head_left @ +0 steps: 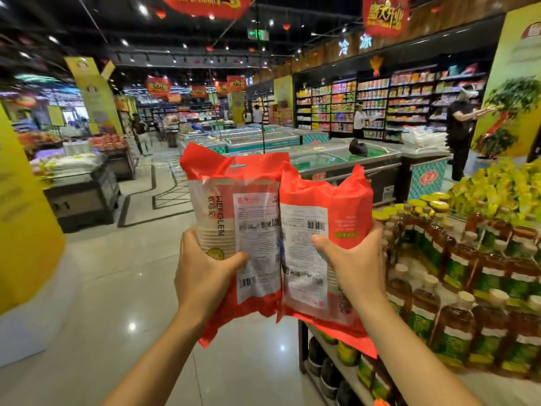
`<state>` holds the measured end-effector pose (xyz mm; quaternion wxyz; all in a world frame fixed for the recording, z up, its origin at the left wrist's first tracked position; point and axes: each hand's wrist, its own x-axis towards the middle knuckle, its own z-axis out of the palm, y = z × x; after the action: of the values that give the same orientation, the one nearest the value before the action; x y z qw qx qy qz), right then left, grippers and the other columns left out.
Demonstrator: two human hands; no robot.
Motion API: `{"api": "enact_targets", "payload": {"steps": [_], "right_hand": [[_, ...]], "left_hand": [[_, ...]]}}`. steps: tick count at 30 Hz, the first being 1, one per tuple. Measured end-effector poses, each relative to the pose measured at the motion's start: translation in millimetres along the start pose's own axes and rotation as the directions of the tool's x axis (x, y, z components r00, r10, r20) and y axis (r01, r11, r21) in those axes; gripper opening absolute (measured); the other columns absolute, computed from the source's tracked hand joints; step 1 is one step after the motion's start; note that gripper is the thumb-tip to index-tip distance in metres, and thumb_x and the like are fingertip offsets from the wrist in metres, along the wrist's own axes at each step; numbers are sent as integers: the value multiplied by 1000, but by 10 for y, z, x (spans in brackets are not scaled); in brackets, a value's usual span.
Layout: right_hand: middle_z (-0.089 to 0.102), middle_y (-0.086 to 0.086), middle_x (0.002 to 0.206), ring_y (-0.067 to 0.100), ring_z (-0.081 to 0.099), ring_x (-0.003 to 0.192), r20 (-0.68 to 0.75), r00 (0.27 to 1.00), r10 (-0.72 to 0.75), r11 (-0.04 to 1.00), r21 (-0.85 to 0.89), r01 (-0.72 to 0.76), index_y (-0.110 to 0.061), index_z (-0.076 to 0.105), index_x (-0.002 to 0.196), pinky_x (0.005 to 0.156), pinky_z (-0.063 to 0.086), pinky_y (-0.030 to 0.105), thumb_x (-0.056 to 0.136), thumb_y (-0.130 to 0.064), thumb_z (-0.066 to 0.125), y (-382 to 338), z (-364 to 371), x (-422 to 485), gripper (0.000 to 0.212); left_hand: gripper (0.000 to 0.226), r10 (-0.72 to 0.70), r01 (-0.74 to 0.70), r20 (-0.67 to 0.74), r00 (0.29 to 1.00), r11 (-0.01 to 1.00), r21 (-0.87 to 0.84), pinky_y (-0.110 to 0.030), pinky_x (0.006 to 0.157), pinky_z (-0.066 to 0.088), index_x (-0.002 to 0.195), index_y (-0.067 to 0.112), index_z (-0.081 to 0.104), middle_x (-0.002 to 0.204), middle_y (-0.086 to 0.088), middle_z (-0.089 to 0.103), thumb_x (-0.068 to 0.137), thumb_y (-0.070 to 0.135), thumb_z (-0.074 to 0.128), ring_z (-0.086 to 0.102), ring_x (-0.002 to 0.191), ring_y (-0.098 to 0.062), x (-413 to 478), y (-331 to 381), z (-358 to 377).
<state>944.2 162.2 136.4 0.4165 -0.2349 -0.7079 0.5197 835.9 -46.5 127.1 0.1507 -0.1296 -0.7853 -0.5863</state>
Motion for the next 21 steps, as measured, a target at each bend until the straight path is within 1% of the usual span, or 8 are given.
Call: {"api": "enact_targets", "payload": {"steps": [3, 6, 8, 11, 15, 17, 19, 21], "right_hand": [[60, -17, 100, 13, 63, 90, 39, 999, -2, 1000, -27, 3, -29, 40, 115, 83, 50, 38, 66, -37, 92, 99, 374, 257, 72], [62, -16, 97, 18, 66, 90, 61, 998, -18, 998, -57, 22, -25, 43, 116, 82, 53, 41, 65, -37, 92, 167, 798, 567, 71], [63, -17, 98, 17, 67, 91, 79, 996, -34, 997, -64, 39, -26, 43, 116, 81, 52, 40, 66, -37, 92, 217, 1106, 791, 72], [63, -19, 100, 15, 66, 92, 83, 995, -62, 995, -77, 69, -32, 40, 117, 85, 54, 43, 65, -39, 92, 272, 1601, 1128, 74], [65, -15, 106, 17, 67, 96, 82, 993, -83, 992, -86, 90, -36, 39, 118, 89, 55, 47, 66, -47, 91, 289, 2250, 1549, 75], [65, -13, 108, 20, 66, 99, 74, 993, -89, 991, -89, 95, -37, 39, 117, 91, 54, 47, 68, -53, 89, 298, 2529, 1730, 72], [66, -13, 109, 22, 66, 101, 62, 994, -88, 992, -87, 93, -40, 38, 117, 91, 53, 46, 65, -67, 83, 328, 2778, 1897, 73], [67, -11, 116, 21, 65, 105, 58, 994, -87, 990, -106, 93, -41, 37, 127, 91, 52, 45, 60, -82, 68, 373, 2993, 2052, 85]], "left_hand": [[76, -12, 12, -21, 1000, 1000, 12, -52, 83, 62, 109, 50, 41, 105, 18, 67, 45, 57, 81, 70, 96, -13, 324, -205, 44], [79, -23, 23, -45, 999, 1000, 9, -52, 86, 61, 115, 46, 41, 103, 20, 66, 49, 48, 85, 70, 96, -12, 713, -411, 102], [81, -22, 21, -52, 998, 1000, -2, -52, 86, 61, 118, 42, 42, 103, 19, 67, 50, 45, 86, 70, 96, -13, 1040, -561, 145], [82, -13, 12, -48, 999, 1000, -21, -51, 85, 61, 120, 37, 42, 105, 18, 67, 55, 41, 92, 70, 96, -12, 1594, -803, 203], [82, -8, 7, -60, 998, 1000, -20, -50, 82, 62, 117, 42, 40, 105, 18, 67, 52, 56, 87, 71, 94, -12, 2329, -1075, 265], [80, 0, -1, -76, 997, 1000, -7, -50, 81, 62, 116, 43, 39, 104, 19, 67, 52, 63, 83, 71, 93, -11, 2659, -1185, 301], [79, 14, -13, -83, 996, 1000, 18, -48, 81, 62, 116, 41, 40, 104, 19, 67, 54, 68, 80, 71, 91, -10, 2954, -1277, 354], [79, 21, -18, -90, 996, 999, 34, -47, 81, 62, 117, 38, 41, 104, 19, 67, 56, 71, 79, 70, 91, -9, 3209, -1372, 423]]}}
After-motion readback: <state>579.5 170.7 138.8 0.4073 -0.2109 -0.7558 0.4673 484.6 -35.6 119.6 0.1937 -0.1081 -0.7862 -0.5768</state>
